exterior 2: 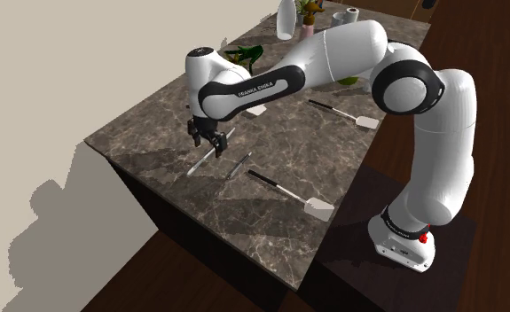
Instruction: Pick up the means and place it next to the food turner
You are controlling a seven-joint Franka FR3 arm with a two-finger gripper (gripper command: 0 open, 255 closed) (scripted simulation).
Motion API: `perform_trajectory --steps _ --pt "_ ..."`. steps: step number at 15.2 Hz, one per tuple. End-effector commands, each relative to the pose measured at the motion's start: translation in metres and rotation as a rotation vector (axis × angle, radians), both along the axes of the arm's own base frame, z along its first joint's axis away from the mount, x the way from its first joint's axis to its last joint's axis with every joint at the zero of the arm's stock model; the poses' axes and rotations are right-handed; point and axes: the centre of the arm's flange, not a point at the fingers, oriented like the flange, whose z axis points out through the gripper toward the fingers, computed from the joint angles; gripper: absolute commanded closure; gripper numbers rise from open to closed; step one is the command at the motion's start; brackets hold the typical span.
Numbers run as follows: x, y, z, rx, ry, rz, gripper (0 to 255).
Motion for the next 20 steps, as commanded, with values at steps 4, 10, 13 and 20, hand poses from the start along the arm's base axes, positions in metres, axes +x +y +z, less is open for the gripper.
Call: perform_trajectory --steps 4,10,13,20 --pt "0.0 0.001 -0.001 0.0 -0.001 0.0 0" --pt "0.0 0.001 -0.001 0.0 -0.001 0.0 255" --pt "0.0 0.001 -0.001 0.0 -0.001 0.0 255" --pt "0.0 0.001 0.02 0.0 -0.001 0.0 255"
